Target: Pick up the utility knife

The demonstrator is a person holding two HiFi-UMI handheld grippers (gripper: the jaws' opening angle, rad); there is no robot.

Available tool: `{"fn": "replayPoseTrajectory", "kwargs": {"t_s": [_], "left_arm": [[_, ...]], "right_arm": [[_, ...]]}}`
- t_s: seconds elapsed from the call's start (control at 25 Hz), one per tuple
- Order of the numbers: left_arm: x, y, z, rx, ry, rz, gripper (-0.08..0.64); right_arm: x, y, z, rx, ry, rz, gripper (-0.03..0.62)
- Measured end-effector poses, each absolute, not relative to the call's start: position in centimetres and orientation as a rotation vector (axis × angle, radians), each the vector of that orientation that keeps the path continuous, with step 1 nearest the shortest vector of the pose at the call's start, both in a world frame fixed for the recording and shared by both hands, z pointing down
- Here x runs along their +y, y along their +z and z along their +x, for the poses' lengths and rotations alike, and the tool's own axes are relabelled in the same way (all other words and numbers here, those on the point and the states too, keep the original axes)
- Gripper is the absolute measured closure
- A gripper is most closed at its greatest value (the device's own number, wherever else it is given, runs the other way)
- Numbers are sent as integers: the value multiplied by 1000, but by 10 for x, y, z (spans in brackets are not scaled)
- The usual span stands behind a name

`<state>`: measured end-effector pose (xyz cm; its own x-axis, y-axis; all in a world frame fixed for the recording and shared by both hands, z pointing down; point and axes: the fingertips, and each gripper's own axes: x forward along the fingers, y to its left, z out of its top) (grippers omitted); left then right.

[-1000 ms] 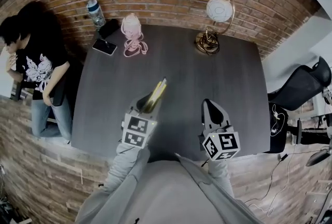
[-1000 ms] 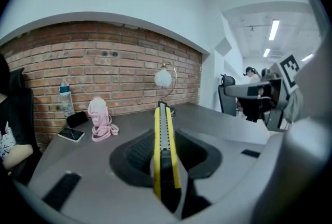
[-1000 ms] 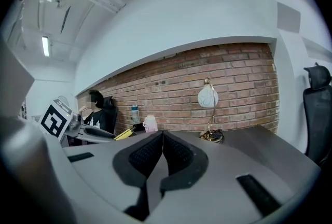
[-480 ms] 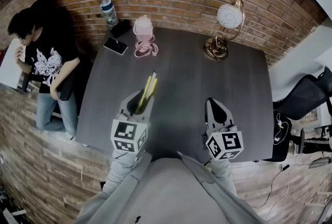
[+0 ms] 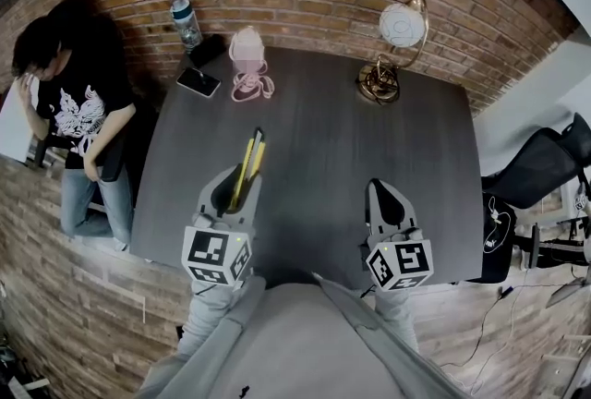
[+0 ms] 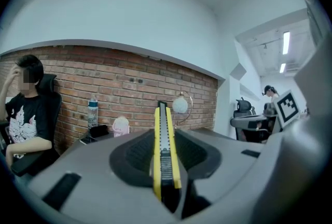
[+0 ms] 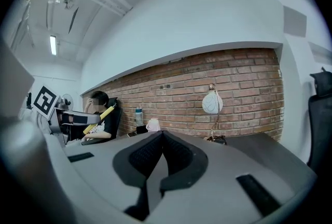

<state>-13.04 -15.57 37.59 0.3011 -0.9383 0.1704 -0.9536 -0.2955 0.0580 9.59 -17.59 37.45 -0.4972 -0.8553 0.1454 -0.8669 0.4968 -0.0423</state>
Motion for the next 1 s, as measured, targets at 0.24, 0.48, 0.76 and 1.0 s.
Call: {"fn": "replayPoseTrajectory", "kwargs": {"t_s": [0.24,0.48,0.76,1.0], "left_arm": [[-153,379,-121,-1749,158,2420,430],[-149,382,-115,-1730,167,2429,430],[-144,383,-113,-1717,174,2431,430],[-140,385,-113,-1705,185,2432,430]], "right_arm": [[-167,372,104,-2637,152,1530,575],[-162,376,113,-2625,187,1580,575],[-157,376,110,-2627,185,1562,575],[-152,379,103,-2625,186,1537,575]]}}
